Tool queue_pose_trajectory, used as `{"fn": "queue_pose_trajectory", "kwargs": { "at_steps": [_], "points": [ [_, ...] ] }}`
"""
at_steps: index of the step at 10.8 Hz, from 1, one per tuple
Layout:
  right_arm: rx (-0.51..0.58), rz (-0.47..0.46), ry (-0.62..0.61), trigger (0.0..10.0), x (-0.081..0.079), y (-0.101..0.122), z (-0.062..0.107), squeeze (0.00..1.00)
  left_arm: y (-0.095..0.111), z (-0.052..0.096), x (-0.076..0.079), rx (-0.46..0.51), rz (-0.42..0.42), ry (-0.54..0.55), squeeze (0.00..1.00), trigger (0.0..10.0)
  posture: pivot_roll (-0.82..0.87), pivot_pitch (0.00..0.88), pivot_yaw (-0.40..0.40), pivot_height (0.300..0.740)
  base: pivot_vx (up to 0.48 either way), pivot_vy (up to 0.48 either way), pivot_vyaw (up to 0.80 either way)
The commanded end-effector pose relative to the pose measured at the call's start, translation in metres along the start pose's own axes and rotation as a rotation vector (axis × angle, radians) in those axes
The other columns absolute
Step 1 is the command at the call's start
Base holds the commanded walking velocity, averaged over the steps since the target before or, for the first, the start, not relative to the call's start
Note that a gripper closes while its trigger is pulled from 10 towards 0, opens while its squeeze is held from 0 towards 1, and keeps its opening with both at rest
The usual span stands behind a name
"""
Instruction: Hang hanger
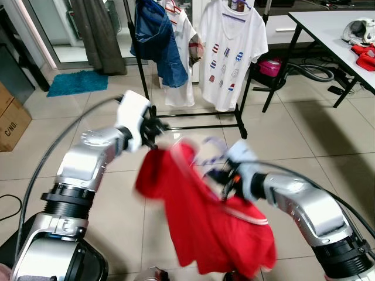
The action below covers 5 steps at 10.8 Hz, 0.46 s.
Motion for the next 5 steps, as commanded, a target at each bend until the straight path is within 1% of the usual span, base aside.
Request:
{"fn": "queue_pose_trajectory", "kwargs": {
  "at_steps": [1,2,3,4,5],
  "points": [
    [0.02,-0.089,-0.096,10.0,0.015,-0.004,0.003,0.0,0.001,0.005,-0.004,0.041,0.005,0.054,0.0,10.0,-0.14,0.063,0.094,0.74,0.0,0.0,0.0],
    [0.054,-0.152,-0.154,10.0,0.023,-0.005,0.005,0.0,0.002,0.01,-0.004,0.076,-0.009,0.086,0.0,10.0,-0.14,0.064,0.099,0.74,0.0,0.0,0.0],
    [0.122,-0.19,-0.254,10.0,0.035,-0.007,0.01,0.0,-0.005,0.023,0.004,0.109,-0.037,0.127,0.0,10.0,-0.15,0.067,0.106,0.74,0.0,0.0,0.0],
    [0.196,-0.15,-0.346,10.0,0.044,-0.002,0.018,0.0,-0.018,0.032,0.013,0.098,-0.01,0.133,0.0,10.0,-0.15,0.078,0.111,0.74,0.0,0.0,0.0],
    [0.219,-0.167,-0.421,10.0,0.052,-0.006,0.027,0.0,-0.034,0.044,0.029,0.082,-0.011,0.149,0.0,10.0,-0.13,0.098,0.107,0.74,0.0,0.0,0.0]
  ]
}}
Point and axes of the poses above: a point about 5 cm out from each wrist's last joint towards the gripper, its own z axis pointing back from the gripper into the wrist, its own y axis along the axis of the wrist's last joint, x = y × z, the point moved 6 cm from there along -z, pointing out of the wrist towards the gripper, and after that the axes turned 10 degrees about -z, right-handed, at the moved point
